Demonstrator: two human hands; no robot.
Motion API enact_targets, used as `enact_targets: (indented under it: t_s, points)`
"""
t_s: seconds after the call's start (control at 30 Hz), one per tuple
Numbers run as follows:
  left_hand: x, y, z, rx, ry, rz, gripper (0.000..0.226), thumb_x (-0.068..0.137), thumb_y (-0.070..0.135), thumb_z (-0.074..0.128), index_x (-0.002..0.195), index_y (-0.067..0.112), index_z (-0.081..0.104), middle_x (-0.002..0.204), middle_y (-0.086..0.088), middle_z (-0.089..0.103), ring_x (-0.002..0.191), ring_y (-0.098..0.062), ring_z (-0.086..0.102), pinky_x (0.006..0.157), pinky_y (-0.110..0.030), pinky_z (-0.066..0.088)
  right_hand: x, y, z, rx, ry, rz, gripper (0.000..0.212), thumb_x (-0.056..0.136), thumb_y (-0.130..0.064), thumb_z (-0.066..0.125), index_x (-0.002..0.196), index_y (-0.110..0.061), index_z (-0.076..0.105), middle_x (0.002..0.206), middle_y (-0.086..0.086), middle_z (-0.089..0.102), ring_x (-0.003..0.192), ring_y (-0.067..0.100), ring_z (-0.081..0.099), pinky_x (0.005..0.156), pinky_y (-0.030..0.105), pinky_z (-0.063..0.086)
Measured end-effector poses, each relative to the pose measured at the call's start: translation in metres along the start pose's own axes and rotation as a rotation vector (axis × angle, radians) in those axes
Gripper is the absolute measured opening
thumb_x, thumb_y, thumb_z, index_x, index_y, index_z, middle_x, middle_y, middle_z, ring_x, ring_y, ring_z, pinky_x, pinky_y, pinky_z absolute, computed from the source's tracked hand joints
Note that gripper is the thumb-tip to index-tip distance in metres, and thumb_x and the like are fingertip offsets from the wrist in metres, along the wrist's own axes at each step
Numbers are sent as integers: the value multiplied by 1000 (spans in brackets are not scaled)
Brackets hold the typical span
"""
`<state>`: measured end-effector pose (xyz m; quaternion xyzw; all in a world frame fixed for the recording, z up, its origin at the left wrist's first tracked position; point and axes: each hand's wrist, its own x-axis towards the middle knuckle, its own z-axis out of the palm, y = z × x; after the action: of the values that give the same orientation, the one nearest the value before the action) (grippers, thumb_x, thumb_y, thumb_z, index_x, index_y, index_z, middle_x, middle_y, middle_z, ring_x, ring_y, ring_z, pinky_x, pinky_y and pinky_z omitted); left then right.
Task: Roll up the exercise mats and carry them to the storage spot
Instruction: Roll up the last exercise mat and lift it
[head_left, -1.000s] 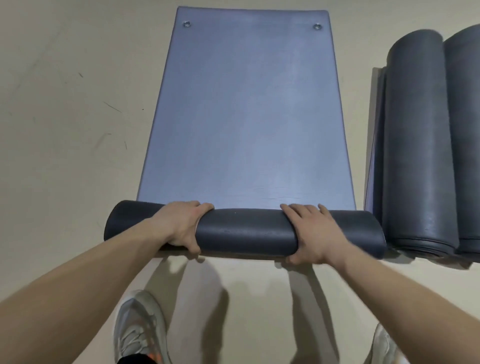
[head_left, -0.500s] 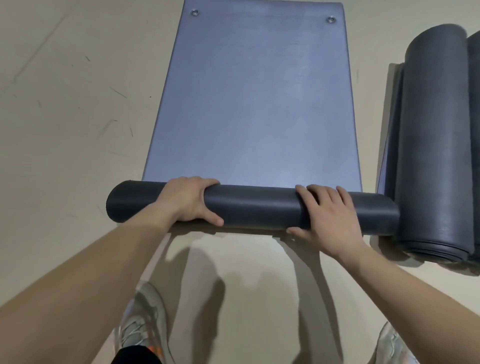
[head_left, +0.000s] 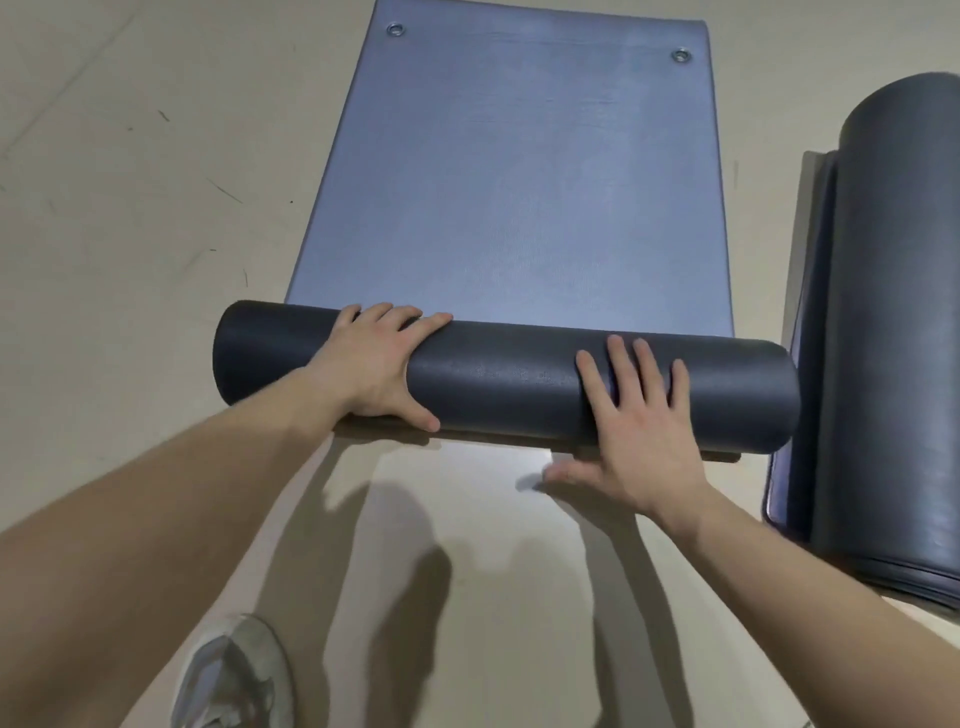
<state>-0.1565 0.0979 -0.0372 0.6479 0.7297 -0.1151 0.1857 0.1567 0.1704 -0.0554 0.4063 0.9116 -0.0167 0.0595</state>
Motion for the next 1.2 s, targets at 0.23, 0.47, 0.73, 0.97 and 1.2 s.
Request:
enact_targets:
  t_s: [0.23, 0.47, 0.73, 0.97, 1.2]
  points:
    - [-10, 9, 27, 194, 173, 21, 129, 57, 84, 70, 157, 28, 10, 160, -4, 22, 147, -34, 25, 120, -61, 20, 32, 12, 3, -186, -111, -23, 111, 68, -54, 81, 155, -22, 20, 152, 16, 37, 139, 40, 36, 110, 60, 28]
    - [-51, 30, 19, 62, -33, 76, 116, 55, 72, 72, 151, 36, 18, 146, 4, 42, 125, -25, 50, 109, -50, 38, -7, 6, -25, -99, -301, -93, 112, 71, -62, 76, 155, -30, 10, 152, 5, 39, 136, 32, 41, 116, 51, 31]
    - [-47, 22, -12, -333, -517, 28, 108, 45, 59, 94, 139, 48, 42, 126, 14, 58, 115, -20, 56, 102, -39, 47, -48, -5, -46, 25, -330, -60, 133, 58, -74, 79, 160, -30, 6, 152, 3, 38, 139, 29, 38, 120, 49, 24]
    - [-86, 24, -6, -107, -7, -112, 92, 69, 85, 58, 149, 43, 41, 143, 13, 54, 128, -21, 53, 104, -42, 43, -22, -3, -47, 62, -312, -35, 113, 57, -80, 70, 150, -45, 17, 145, -2, 41, 132, 25, 44, 114, 49, 28]
    - [-64, 13, 10, -265, 214, -57, 79, 89, 73, 20, 149, 31, 51, 149, 7, 55, 135, -19, 48, 116, -40, 26, 0, 2, -50, -44, -203, -37, 122, 54, -88, 68, 154, -35, 21, 147, 0, 44, 134, 28, 43, 117, 50, 28]
